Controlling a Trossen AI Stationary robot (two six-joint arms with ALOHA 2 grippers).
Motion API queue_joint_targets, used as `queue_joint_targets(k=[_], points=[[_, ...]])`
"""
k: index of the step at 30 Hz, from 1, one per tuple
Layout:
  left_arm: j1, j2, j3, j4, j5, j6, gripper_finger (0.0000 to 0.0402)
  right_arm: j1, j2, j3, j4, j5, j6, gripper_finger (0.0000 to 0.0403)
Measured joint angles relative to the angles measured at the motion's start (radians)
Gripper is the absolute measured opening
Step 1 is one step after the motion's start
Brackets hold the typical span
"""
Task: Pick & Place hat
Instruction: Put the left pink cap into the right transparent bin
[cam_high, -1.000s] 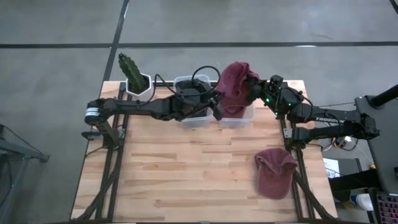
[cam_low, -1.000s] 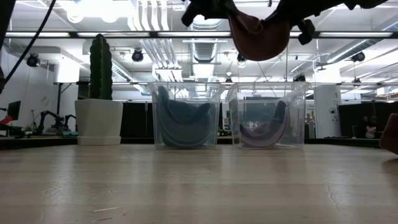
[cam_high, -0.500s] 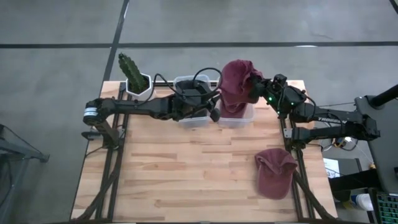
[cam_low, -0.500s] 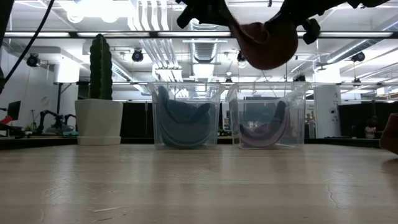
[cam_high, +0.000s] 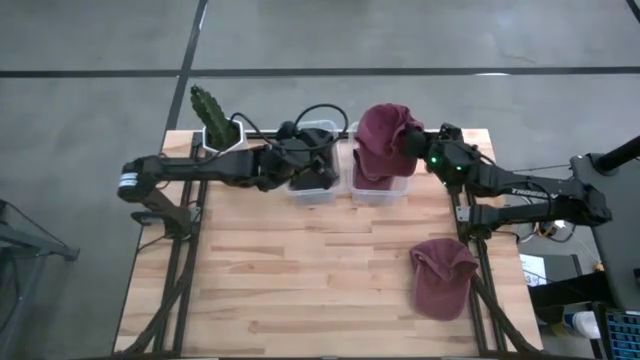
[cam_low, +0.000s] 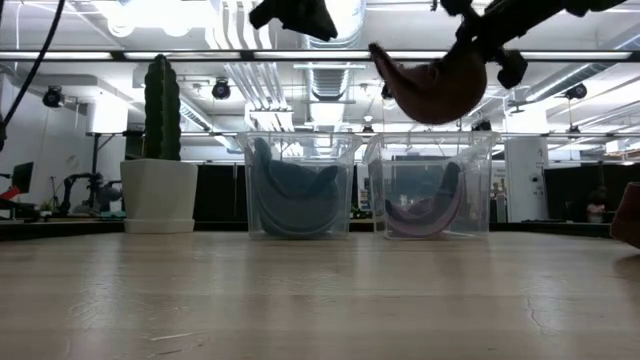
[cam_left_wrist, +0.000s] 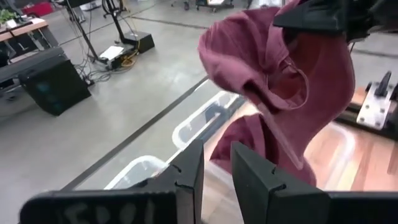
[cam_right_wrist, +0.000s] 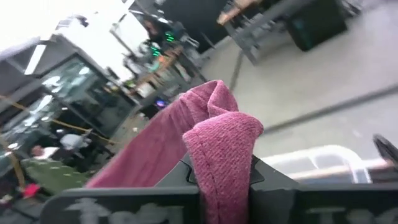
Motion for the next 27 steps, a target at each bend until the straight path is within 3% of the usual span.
queue_joint_targets(k=[16, 27], points=[[0.0, -0.034, -0.004, -0.217, 0.001, -0.081, 0.0074, -0.011, 0.143, 0.0, -0.023, 0.068, 0.118, 0.0024], [0.0, -0.05, -0.034, -0.216, 0.002, -0.086, 0.0074, -0.011, 0.223, 0.0, -0.024, 0.069, 0.152, 0.0027]])
